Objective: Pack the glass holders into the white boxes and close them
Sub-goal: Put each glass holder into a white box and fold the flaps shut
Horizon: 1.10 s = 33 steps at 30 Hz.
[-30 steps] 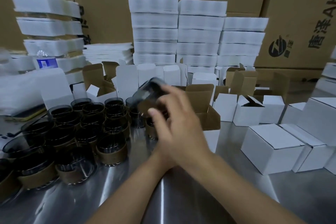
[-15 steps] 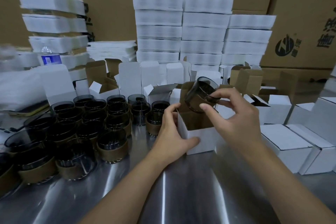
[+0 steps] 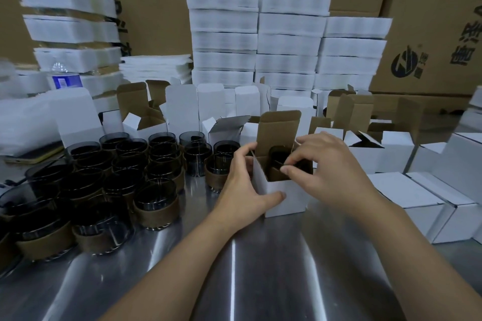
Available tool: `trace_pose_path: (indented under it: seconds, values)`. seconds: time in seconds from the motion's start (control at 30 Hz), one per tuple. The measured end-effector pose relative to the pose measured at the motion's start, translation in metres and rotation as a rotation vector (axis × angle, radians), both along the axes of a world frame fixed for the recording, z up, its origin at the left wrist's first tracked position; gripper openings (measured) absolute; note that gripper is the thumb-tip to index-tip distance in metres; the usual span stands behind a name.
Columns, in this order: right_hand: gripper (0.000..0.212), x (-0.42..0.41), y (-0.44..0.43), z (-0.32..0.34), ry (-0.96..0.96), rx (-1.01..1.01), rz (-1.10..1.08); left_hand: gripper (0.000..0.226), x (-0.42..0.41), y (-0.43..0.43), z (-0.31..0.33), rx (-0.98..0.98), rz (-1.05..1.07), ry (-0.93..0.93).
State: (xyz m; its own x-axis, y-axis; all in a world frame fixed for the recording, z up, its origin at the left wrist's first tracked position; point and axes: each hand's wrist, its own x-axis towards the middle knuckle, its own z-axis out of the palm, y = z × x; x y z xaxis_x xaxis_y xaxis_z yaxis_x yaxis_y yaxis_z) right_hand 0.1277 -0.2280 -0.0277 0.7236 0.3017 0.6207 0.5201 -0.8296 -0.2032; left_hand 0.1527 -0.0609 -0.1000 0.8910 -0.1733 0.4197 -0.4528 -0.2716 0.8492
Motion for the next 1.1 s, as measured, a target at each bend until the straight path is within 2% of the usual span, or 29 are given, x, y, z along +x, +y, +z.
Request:
trace_pose_path:
  seconds: [0.17,0.43,0.57,0.63,0.7,0.77,0.9,1.03,1.1]
  values:
    - [0.009,0.001,0.0,-0.001,0.13,-0.071,0.024,0.093,0.0,-0.001,0.0,0.016,0.014,0.004]
    - [0.023,0.003,0.004,-0.01,0.16,-0.172,0.007,0.094,0.001,0.0,0.0,0.033,0.016,-0.022]
    - [0.019,0.005,0.005,-0.012,0.094,-0.142,0.044,0.091,-0.001,0.001,0.001,0.054,0.018,-0.047]
    - [0.016,0.007,0.005,-0.015,0.012,0.01,0.102,0.093,-0.002,0.001,0.002,0.061,0.013,-0.042]
    - [0.017,0.009,0.004,-0.014,-0.056,0.274,0.119,0.094,-0.001,0.002,0.002,0.07,0.006,-0.026]
    - [0.025,0.012,0.001,-0.011,-0.009,0.557,0.071,0.095,-0.001,0.003,0.003,0.082,-0.003,-0.01]
    - [0.029,0.025,-0.007,-0.011,0.323,1.055,-0.062,0.089,-0.002,0.003,0.003,0.096,-0.023,-0.003]
    - [0.032,0.031,-0.003,-0.018,0.672,1.237,-0.079,0.047,-0.005,0.0,0.01,-0.03,-0.025,0.031]
    - [0.035,0.031,-0.001,-0.021,0.769,1.286,-0.056,0.036,-0.005,0.0,0.012,-0.067,-0.027,0.041]
